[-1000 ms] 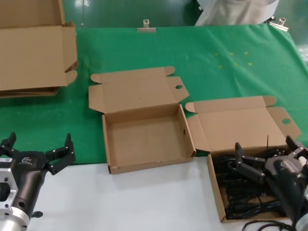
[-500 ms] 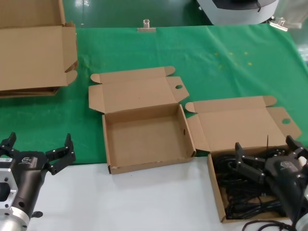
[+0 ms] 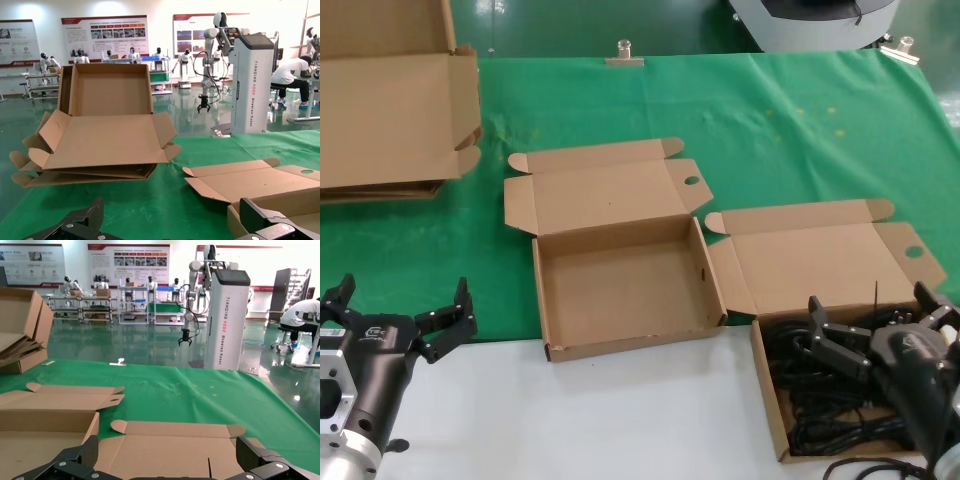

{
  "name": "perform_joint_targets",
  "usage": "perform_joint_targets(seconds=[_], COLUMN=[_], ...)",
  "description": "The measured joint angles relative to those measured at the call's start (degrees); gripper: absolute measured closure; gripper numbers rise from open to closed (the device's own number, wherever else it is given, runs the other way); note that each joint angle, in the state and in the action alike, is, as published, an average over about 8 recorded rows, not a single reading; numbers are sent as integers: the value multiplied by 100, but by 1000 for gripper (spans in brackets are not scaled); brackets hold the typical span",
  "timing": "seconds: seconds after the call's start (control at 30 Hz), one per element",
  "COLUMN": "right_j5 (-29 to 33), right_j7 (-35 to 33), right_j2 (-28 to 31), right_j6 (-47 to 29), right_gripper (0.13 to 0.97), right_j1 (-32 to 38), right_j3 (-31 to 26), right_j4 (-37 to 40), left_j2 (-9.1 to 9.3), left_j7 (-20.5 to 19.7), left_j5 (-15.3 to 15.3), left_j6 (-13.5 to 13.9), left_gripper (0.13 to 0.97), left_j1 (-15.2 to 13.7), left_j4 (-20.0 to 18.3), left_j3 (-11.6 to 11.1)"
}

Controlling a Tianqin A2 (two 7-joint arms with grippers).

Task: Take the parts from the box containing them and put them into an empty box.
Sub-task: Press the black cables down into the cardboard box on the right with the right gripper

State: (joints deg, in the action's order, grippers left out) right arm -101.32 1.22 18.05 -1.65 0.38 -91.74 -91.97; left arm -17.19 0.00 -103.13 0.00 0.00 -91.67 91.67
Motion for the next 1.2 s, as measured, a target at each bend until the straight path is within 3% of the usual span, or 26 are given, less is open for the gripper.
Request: perform_joint_targets(seconds=[0.3, 0.6, 0.93, 1.2], right_j5=[0, -88, -437, -823], right_j7=[0, 39, 80, 434], right_j2=[0, 165, 782, 1933], right_j6=[0, 232, 457, 263], right_gripper=[129, 129, 129, 129], right_j1=[0, -28, -138, -140], right_j3=[0, -202, -683, -999], right_j4=[0, -97, -475, -759], left_j2=[0, 0, 0, 0], left_j7=[0, 0, 0, -3], left_j5=[0, 0, 1, 1], left_j6=[0, 0, 0, 0], left_gripper=[160, 255, 441, 626], left_j1=[0, 0, 0, 0], left_j4=[0, 0, 0, 0], left_j3=[0, 0, 0, 0])
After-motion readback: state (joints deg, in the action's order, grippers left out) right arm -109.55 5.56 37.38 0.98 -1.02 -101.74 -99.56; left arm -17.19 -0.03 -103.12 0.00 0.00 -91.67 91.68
